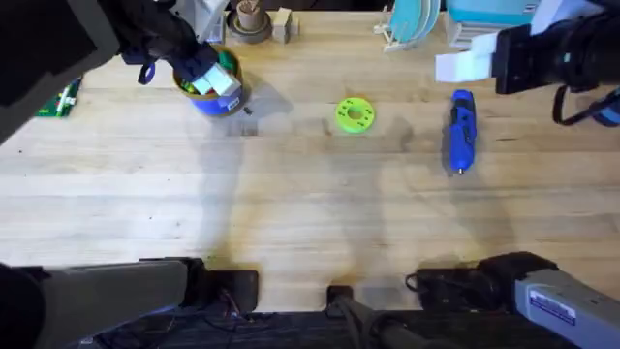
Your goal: Pick up the gripper from the table and insert it into the empty holder that is missing its gripper. Then pick up a screw, insert it into the mounting hole, and use the screwdriver to tighten it. Finally, clean up the table by picking up the vegetable and placing it into the bucket.
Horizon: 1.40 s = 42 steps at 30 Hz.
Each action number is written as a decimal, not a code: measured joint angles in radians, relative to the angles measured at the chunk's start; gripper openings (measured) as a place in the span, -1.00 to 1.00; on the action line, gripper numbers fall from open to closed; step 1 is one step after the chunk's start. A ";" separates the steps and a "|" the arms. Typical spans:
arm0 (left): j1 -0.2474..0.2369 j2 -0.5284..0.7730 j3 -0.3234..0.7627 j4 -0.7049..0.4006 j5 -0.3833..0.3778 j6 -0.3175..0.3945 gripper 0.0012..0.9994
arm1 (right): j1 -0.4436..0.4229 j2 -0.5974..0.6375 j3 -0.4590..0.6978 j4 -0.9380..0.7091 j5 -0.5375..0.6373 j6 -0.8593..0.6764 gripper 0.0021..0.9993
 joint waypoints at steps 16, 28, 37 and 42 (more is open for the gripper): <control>-0.025 -0.405 0.060 -0.127 0.238 -0.050 0.99 | 0.000 -0.092 0.000 0.001 0.000 0.000 0.99; -0.026 -0.460 0.061 -0.381 0.600 -0.062 0.99 | 0.000 -0.272 0.000 -0.031 0.000 0.000 0.99; -0.026 -0.464 0.061 -0.387 0.666 -0.073 -0.39 | 0.000 -0.303 0.000 -0.032 0.000 0.000 0.99; -0.026 -0.464 0.061 -0.387 0.673 -0.072 -0.48 | 0.000 -0.303 0.000 -0.032 0.000 0.000 0.99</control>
